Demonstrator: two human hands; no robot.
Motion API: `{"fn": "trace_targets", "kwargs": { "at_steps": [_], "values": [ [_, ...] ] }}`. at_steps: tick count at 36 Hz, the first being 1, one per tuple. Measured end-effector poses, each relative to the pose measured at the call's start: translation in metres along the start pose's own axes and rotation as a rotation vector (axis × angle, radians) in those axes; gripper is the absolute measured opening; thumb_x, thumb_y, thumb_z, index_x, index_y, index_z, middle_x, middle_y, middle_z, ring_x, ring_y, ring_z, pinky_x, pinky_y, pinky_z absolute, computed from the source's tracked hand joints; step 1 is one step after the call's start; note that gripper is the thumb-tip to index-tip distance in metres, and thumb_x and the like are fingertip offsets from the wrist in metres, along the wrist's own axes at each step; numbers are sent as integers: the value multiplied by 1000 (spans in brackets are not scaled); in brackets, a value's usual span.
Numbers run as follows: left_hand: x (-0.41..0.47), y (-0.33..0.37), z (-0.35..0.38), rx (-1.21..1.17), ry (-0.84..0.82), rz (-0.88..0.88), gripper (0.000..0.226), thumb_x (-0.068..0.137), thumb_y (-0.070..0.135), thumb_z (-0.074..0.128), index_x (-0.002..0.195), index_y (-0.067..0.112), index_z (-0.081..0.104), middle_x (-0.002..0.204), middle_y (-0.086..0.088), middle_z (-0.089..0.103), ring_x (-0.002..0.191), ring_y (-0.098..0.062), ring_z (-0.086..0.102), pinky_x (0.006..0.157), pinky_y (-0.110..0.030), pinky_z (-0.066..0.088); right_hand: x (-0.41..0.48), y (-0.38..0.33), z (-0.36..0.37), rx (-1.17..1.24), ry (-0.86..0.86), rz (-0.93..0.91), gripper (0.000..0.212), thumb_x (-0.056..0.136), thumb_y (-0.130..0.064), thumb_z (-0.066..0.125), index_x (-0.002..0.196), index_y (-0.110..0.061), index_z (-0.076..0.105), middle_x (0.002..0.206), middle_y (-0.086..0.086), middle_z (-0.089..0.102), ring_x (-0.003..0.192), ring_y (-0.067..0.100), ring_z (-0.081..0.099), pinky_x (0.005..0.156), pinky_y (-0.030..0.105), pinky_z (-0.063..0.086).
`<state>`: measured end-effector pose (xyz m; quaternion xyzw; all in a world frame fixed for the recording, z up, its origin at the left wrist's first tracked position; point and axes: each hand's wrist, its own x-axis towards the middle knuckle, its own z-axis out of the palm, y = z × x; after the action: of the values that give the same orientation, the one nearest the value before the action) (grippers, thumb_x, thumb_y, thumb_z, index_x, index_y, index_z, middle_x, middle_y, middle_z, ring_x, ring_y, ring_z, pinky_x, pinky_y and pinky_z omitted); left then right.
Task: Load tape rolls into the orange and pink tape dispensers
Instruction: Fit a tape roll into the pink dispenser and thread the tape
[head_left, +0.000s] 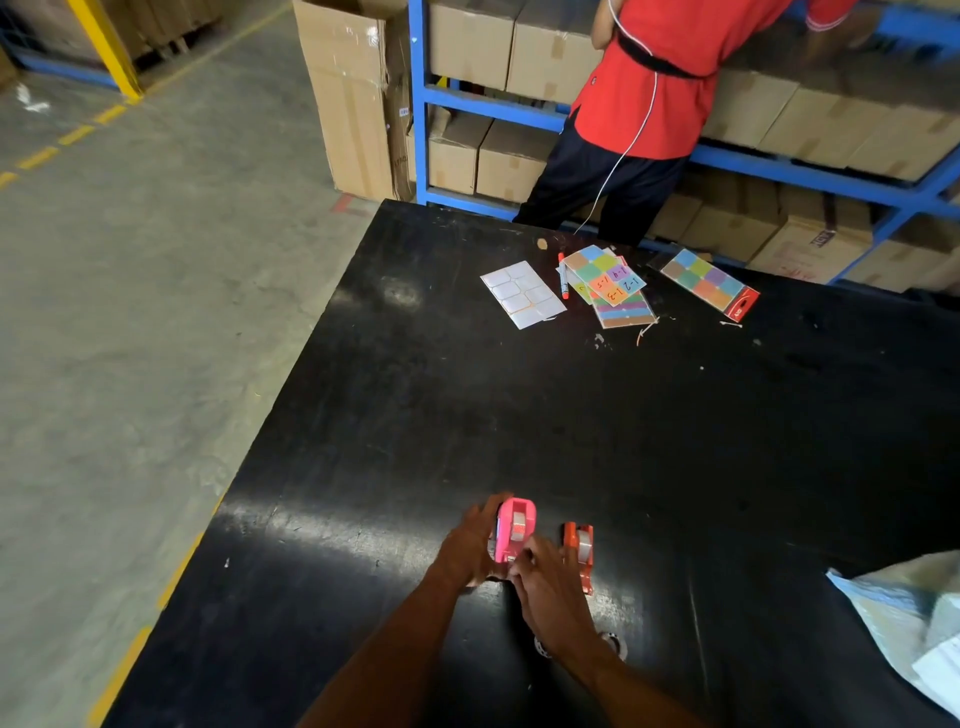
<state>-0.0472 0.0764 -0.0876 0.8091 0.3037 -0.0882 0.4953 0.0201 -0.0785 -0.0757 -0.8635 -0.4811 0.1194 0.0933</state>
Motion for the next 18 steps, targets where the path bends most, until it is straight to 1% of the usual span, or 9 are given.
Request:
{"fn": "trace_targets", "kwargs": {
  "at_steps": [3,5,7,9,11,13,14,16,18],
  "values": [
    [0,1,-1,-5,-12,0,118,57,23,94,147,47,22,149,-1,36,129,-30,51,91,-41,60,4,-5,2,23,-44,67,10,99,-28,43,93,-26,49,101,-9,47,98,14,48,91,29,41],
    [2,-2,-1,7,-25,-1,118,58,21,93,148,45,22,150,-2,36,129,-29,51,92,-39,59,5,-7,0,-24,-30,64,3,96,-24,51,97,-22,53,102,-3,51,99,18,49,95,35,42],
    [4,-5,-1,-2,-41,-6,113,62,19,91,151,39,23,151,-4,35,128,-27,51,90,-30,58,5,-11,-3,-80,-16,67,11,86,-18,65,95,-18,59,98,0,53,94,20,52,95,40,39],
    [5,-5,1,-58,-56,-8,107,68,17,88,152,36,25,151,-4,35,120,-19,50,75,-14,54,6,-14,-5,-150,1,56,15,76,-14,73,87,-17,64,93,0,55,88,21,53,90,43,39],
    [4,-5,3,-101,-42,-19,103,69,16,86,150,40,26,149,-3,34,118,-17,48,69,-13,55,6,-16,-6,-188,6,63,14,72,-13,77,82,-17,67,92,1,57,88,23,53,90,47,41],
    [3,-3,1,-133,-51,-38,102,68,16,85,146,49,28,147,-2,35,121,-25,51,77,-33,63,4,-17,-8,-220,3,64,11,72,-13,77,80,-19,71,95,1,58,89,23,54,94,52,42],
    [5,-3,1,-157,-63,-40,101,69,17,85,147,47,29,146,-3,37,124,-28,52,82,-36,62,1,-17,-8,-215,-7,67,11,73,-14,77,80,-20,73,96,1,59,89,23,54,96,52,40],
    [6,-2,1,-148,-98,-18,107,68,27,88,155,32,26,150,-7,43,130,-26,52,91,-22,54,-5,-17,-8,-182,-18,52,12,76,-16,74,85,-23,73,102,-1,59,92,21,55,97,50,39],
    [2,8,-2,-184,-132,-11,105,68,53,83,154,25,30,150,-9,46,132,-27,53,97,-27,52,-12,-16,-9,-149,-19,16,14,82,-18,68,94,-24,70,109,-1,58,98,22,55,96,50,44]
  ]
}}
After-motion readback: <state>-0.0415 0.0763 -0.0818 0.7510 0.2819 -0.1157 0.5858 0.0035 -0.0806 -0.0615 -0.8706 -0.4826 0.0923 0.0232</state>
